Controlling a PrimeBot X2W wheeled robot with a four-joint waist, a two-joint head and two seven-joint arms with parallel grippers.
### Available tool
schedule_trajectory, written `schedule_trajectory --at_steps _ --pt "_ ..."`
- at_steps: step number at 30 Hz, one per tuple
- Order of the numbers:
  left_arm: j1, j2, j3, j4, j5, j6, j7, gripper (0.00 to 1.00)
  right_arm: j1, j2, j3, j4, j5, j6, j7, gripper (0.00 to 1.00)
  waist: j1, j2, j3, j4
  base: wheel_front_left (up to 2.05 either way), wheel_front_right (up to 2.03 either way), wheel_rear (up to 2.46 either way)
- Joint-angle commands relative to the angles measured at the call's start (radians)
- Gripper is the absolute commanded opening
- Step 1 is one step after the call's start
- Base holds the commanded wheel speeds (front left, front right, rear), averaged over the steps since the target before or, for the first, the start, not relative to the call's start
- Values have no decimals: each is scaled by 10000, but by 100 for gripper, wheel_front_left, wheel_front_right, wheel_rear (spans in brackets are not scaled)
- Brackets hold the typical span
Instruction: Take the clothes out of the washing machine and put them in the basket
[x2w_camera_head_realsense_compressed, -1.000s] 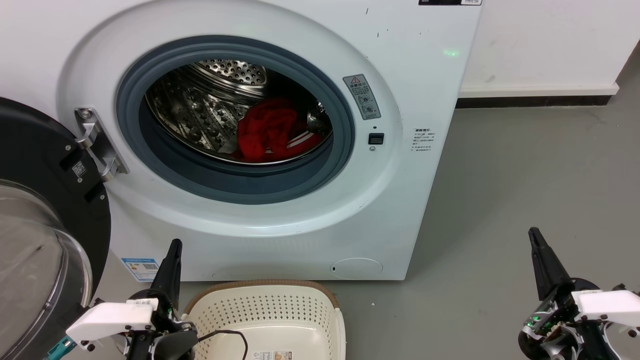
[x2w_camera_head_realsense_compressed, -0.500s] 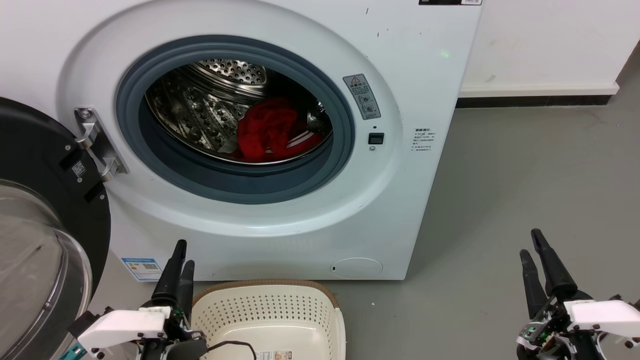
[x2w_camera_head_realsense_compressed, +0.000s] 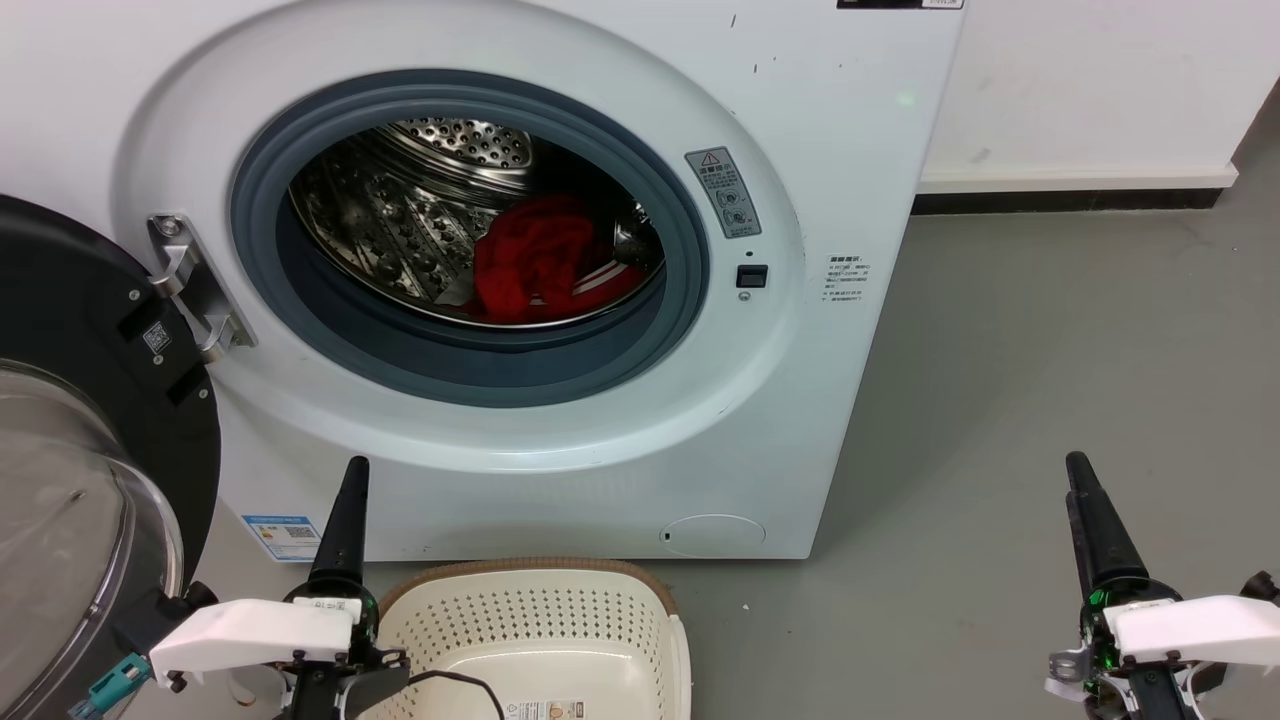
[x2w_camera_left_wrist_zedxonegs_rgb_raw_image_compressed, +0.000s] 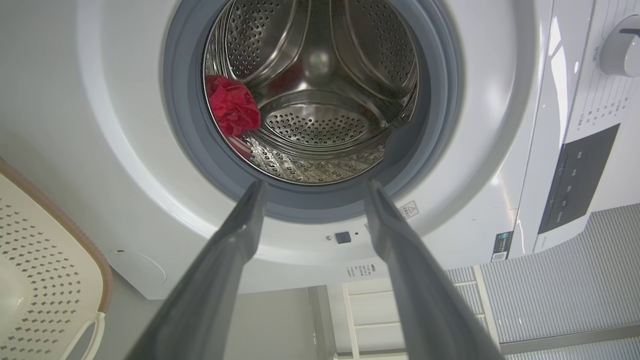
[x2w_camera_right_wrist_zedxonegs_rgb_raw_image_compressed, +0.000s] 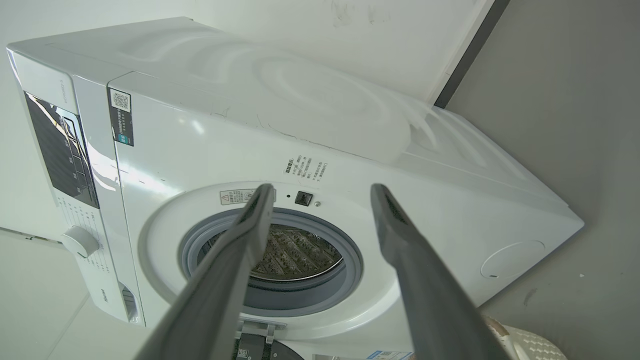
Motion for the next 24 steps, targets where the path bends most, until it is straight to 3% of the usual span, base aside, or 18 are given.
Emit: schedule_trajectory --at_steps 1,24 --pt "-340 17 21 -229 617 -16 -132 100 -15 -16 -9 -304 -644 0 -146 100 0 0 4 -4 0 0 0" --pt "-452 354 -497 -300 5952 123 -939 100 426 -15 -40 -865 -5836 0 -881 100 0 0 -43 -79 0 0 0"
